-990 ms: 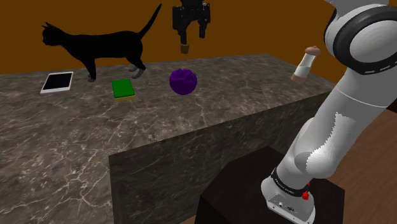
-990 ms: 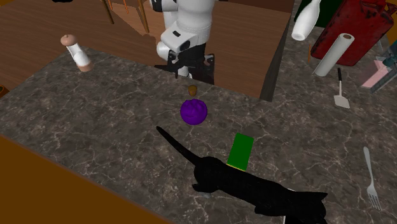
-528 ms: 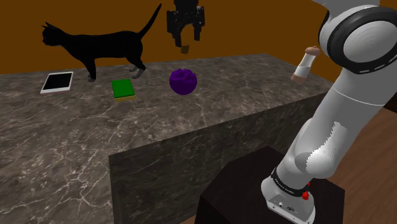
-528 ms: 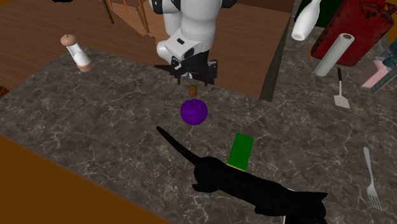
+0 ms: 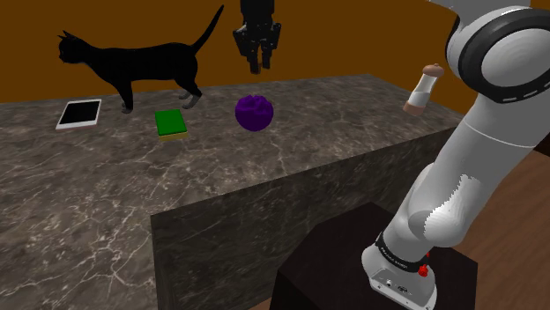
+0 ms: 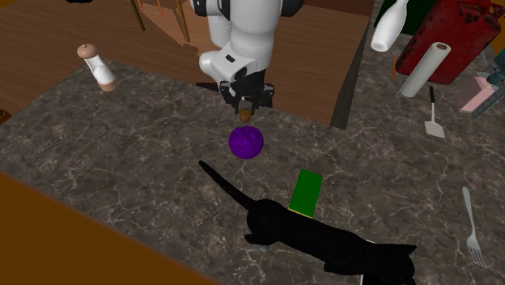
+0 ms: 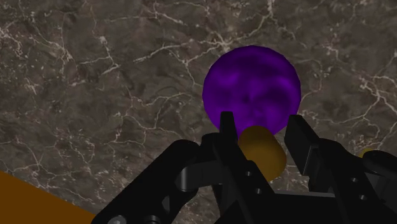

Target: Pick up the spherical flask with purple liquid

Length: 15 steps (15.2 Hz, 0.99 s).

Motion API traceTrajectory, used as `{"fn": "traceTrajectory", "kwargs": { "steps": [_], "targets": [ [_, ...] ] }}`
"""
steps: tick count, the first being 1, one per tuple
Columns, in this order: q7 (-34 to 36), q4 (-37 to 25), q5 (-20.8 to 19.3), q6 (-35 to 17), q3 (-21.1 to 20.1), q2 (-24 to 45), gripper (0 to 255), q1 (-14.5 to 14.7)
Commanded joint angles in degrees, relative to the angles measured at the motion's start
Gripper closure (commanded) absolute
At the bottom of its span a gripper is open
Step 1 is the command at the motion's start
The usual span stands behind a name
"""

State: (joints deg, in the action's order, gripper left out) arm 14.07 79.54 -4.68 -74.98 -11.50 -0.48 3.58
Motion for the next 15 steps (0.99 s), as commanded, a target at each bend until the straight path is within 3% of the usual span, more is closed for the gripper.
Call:
{"fn": "traceTrajectory", "kwargs": {
  "steps": [1,5,15],
  "targets": [
    [0.01,0.04,0.01,0.0,-0.01,0.02,255,0.01],
    [-0.02,0.15,0.03,-0.03,0.0,-0.06,255,-0.01],
    [0.1,-16.59,-1.65,10.53,-0.69,6.31,255,0.91]
  ]
}}
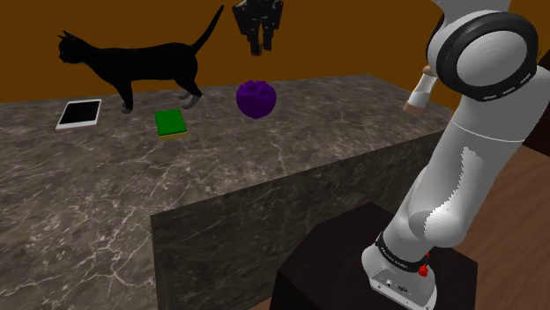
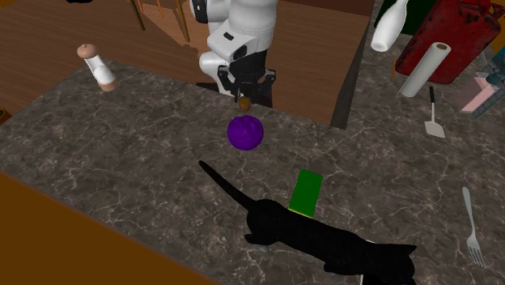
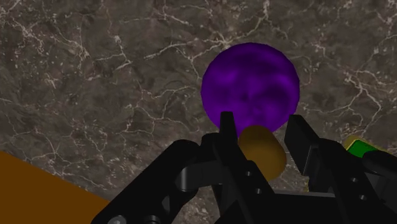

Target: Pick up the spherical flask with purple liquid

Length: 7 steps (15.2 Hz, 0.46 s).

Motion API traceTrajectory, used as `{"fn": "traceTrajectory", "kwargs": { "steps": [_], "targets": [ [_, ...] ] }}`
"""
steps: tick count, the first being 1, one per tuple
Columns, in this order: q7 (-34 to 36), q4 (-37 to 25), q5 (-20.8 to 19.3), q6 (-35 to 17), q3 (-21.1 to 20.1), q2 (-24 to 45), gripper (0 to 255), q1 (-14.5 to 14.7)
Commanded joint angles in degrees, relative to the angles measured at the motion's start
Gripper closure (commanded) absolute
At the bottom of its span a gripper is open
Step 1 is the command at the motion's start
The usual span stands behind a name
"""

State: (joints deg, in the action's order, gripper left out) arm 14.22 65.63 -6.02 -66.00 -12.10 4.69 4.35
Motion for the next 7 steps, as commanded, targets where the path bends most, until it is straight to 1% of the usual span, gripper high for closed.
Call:
{"fn": "traceTrajectory", "kwargs": {
  "steps": [1,5,7],
  "targets": [
    [-0.04,-4.83,-0.59,2.8,-0.17,2.06,255,0.32],
    [0.02,-15.41,-2.16,8.73,-0.6,6.84,255,1.48],
    [0.01,-15.91,-2.24,9.0,-0.58,7.07,255,1.57]
  ]
}}
